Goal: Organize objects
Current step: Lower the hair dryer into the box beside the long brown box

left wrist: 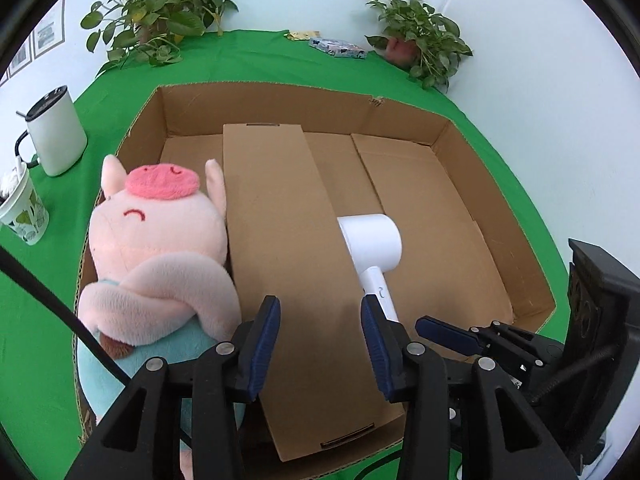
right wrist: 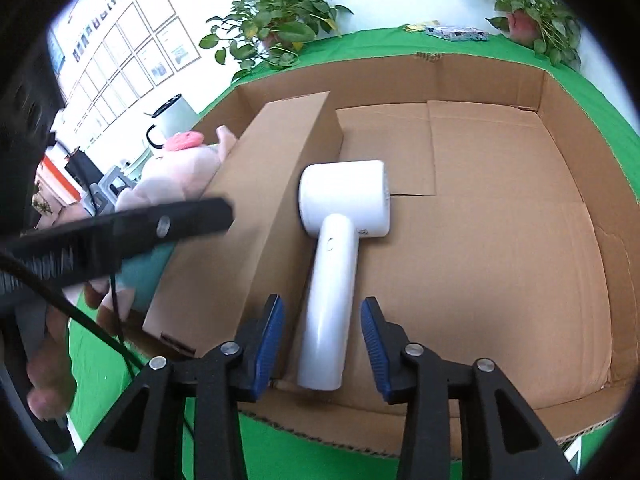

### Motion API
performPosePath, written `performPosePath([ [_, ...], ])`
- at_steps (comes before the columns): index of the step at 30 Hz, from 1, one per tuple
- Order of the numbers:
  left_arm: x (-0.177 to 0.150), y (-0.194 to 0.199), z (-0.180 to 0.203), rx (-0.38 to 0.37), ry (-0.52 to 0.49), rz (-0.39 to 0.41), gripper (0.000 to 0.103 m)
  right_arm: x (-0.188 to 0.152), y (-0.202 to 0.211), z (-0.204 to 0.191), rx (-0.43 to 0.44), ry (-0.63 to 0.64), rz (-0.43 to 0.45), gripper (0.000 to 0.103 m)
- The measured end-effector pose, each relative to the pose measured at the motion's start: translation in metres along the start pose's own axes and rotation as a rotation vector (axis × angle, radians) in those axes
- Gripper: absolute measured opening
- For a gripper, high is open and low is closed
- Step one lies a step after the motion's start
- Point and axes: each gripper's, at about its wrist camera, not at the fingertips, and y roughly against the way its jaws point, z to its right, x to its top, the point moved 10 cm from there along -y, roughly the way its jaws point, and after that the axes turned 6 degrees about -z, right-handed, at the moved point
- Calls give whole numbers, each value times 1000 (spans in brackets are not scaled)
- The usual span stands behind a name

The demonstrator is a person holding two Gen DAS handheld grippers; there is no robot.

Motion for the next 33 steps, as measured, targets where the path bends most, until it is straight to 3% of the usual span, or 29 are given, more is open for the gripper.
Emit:
performPosePath([
  [3, -1, -2, -1, -9, 22, 20, 40, 4, -16, 4, 10, 3, -62, 37],
  [5, -3, 0, -4, -16, 20, 17, 40, -5, -28, 3, 20, -16, -109, 28],
  [14, -4, -1, -6, -14, 4, 22, 40, -9, -32, 11, -18, -46, -91, 27],
  [33, -6, -2, -6, -7, -7, 32, 40, -6, -38, 8, -13, -5, -90, 29],
])
